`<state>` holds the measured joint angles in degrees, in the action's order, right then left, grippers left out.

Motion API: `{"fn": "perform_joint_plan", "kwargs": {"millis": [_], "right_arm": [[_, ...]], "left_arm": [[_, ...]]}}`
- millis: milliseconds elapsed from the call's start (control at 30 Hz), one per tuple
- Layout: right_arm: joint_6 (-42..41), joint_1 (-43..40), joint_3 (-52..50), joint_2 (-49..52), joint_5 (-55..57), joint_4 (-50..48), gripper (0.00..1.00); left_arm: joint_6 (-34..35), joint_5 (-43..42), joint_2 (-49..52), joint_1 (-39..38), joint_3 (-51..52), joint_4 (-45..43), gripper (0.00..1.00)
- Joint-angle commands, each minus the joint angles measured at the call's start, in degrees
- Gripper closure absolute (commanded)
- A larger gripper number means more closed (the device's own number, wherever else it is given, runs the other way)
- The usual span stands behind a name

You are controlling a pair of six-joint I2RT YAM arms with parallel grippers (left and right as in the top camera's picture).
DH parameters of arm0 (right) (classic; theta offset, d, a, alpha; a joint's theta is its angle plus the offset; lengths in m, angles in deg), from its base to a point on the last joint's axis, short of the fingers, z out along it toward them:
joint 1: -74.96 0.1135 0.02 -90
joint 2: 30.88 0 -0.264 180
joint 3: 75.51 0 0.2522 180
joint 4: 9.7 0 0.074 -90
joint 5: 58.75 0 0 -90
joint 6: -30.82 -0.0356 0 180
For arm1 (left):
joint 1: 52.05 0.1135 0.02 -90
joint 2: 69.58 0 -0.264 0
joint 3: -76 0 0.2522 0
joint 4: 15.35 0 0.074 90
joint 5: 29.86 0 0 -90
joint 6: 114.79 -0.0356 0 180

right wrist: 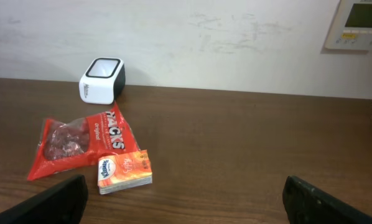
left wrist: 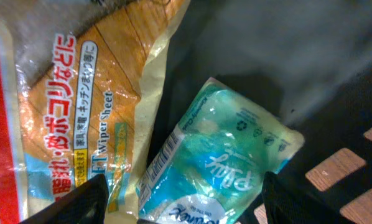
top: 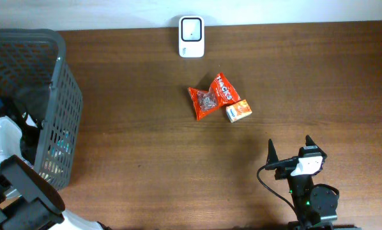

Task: Scan the item barcode
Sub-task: 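Reach the left gripper into the basket and grasp the green pack, then place the green pack next to the orange box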

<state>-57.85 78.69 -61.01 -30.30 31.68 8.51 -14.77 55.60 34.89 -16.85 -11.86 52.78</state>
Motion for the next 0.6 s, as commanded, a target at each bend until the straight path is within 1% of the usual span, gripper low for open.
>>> {"fn": "perform_joint_plan", "kwargs": {"millis": [0, 33, 67, 100, 133, 200, 267, 300, 333, 367, 400, 433, 467, 500, 533, 567], "right_arm": [[-0.2, -0.3, -0.4, -0.4, 0.3, 0.3, 0.02], [-0.2, -0.3, -0.4, -0.4, 0.3, 0.2, 0.01], [-0.2, -0.3, -0.4, -0.4, 0.3, 0.3, 0.01], [-0.2, -0.3, -0.4, -0.4, 0.3, 0.3, 0.01], [-0.2, -0.3, -0.4, -0.4, 0.3, 0.3, 0.02], [-0.2, -0.3, -0.4, -0.4, 0.3, 0.2, 0.01], [-0.2, -0.3, -0.4, -0.4, 0.3, 0.3, 0.02], [-0.2, -0.3, -0.4, -0.4, 0.3, 0.3, 0.01], [-0.2, -0.3, -0.4, -0.4, 0.3, 0.3, 0.01], [-0.2, -0.3, -0.4, -0.4, 0.3, 0.2, 0.01], [-0.2, -0.3, -0.4, -0.4, 0.3, 0.3, 0.01], [-0.2, -0.3, -0.4, -0.4, 0.3, 0.3, 0.02], [-0.2, -0.3, -0.4, -0.4, 0.3, 0.2, 0.02], [-0.2, -0.3, -0.4, -0.4, 0.3, 0.3, 0.02], [-0.2, -0.3, -0.4, -0.4, 0.3, 0.3, 0.01], [-0.2, -0.3, -0.4, -0.4, 0.3, 0.2, 0.01]], "left_arm": [[-0.7, -0.9, -0.2, -0.7, 3.2, -3.3, 0.41], [-0.7, -1.1, -0.2, -1.0, 3.9, -4.5, 0.59], [-0.7, -1.7, -0.2, -1.0, 3.9, -4.9, 0.82], [-0.7, -2.6, -0.2, -1.0, 3.9, -5.4, 0.97], [-0.7, -2.8, -0.3, -1.0, 3.0, -5.3, 1.00], [-0.7, -3.8, -0.9, -1.0, -1.6, -2.7, 1.00], [-0.6, -7.0, -3.3, -1.0, -14.4, 4.3, 1.00], [-0.5, -9.3, -6.1, -1.0, -25.2, 7.6, 1.00], [-0.5, -9.7, -7.1, -1.0, -29.1, 8.4, 1.00], [-0.5, -9.7, -9.1, -1.0, -35.8, 9.3, 1.00], [0.7, -9.9, -11.2, -1.0, -40.4, 10.2, 1.00], [1.5, -11.5, -12.9, -1.1, -42.3, 11.0, 1.00], [1.5, -17.1, -15.6, -1.4, -43.1, 11.1, 1.00], [1.4, -25.4, -18.3, -2.7, -43.1, 11.1, 1.00], [1.4, -32.8, -19.8, -6.3, -43.1, 11.1, 1.00], [1.4, -33.7, -20.0, -11.8, -43.1, 11.3, 1.00]]}}
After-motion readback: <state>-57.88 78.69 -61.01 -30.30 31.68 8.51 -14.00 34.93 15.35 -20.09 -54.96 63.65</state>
